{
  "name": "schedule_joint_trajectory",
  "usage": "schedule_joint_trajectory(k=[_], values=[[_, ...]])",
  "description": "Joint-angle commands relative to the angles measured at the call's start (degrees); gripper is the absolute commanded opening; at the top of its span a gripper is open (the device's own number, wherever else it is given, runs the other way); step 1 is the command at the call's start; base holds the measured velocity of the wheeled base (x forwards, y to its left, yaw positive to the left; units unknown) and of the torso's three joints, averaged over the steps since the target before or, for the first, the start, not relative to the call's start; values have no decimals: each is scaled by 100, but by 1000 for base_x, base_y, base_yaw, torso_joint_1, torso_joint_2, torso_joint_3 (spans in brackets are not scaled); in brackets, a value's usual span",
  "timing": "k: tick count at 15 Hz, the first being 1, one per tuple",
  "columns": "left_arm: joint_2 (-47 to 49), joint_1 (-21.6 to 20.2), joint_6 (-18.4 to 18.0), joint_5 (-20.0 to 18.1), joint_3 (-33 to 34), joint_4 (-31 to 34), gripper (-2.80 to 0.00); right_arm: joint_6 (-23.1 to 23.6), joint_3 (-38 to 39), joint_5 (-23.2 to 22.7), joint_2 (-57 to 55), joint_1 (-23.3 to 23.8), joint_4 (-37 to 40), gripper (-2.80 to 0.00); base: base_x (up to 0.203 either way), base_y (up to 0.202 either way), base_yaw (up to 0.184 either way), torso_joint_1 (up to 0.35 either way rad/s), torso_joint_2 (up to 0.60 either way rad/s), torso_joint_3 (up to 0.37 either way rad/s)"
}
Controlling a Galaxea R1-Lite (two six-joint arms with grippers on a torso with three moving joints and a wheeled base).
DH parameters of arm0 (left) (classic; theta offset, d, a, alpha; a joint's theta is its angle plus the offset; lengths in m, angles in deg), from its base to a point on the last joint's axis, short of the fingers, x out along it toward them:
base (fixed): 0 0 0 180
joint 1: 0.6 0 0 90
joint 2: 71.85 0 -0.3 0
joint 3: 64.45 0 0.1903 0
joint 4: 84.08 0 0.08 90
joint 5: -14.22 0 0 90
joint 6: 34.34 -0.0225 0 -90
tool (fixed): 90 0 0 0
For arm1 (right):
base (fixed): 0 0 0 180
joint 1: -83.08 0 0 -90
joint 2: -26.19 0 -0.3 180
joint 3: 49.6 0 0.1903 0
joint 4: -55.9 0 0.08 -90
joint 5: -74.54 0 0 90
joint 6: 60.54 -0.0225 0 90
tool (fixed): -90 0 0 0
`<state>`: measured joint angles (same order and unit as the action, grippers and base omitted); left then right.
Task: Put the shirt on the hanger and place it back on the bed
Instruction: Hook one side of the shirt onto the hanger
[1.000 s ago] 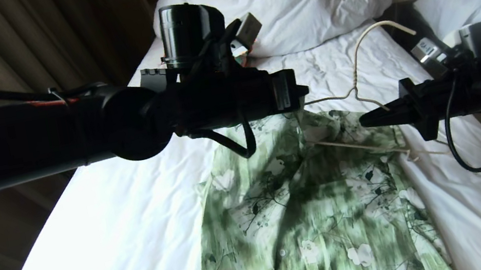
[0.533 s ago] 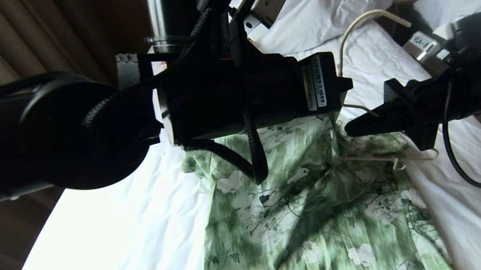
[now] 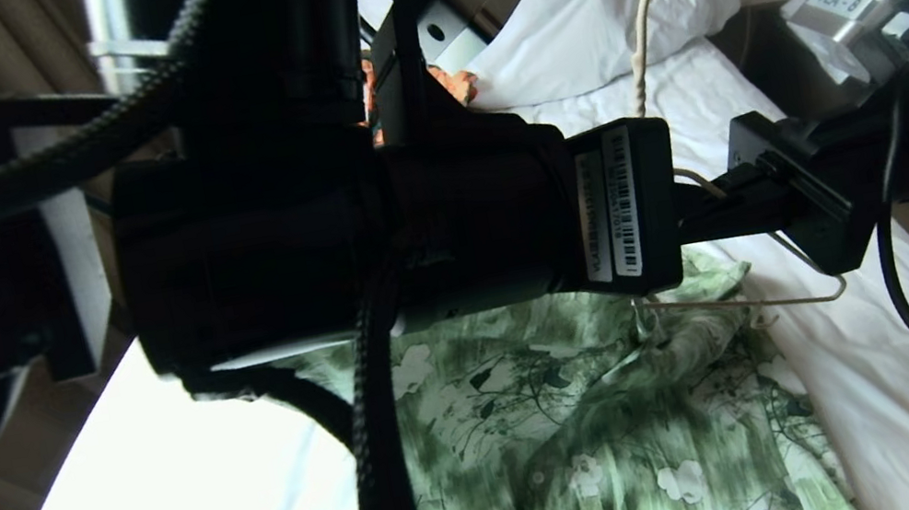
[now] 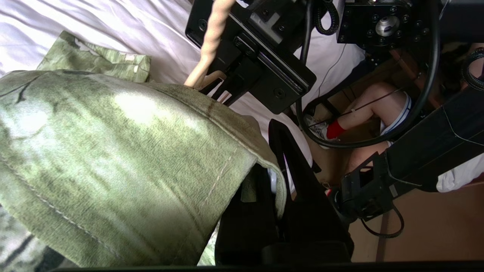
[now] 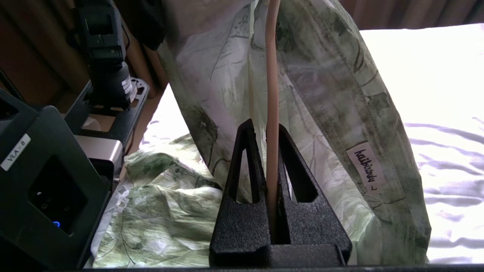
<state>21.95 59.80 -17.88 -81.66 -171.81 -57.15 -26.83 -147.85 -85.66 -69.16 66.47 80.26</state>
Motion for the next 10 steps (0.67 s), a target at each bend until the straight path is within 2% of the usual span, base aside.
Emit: schedule_joint_trajectory(k=[1,3,4,8,10], values=[[-177,201,-1,170,128,-4,-280,-6,59,-28,149,-70,-2,-280,0,0,0,0,0,0],[-173,330,-2,217,141,-4,-280,-14,121,-28,198,-128,-2,-280,0,0,0,0,0,0],[-169,387,-2,273,155,-4,0,-14,172,-28,201,-150,-2,-280,0,0,0,0,0,0],[-198,669,42,340,161,32,0,-22,116,196,175,-159,-51,-280,0,0,0,0,0,0],[-287,772,20,532,515,64,0,-31,111,231,201,-158,-55,-280,0,0,0,0,0,0]])
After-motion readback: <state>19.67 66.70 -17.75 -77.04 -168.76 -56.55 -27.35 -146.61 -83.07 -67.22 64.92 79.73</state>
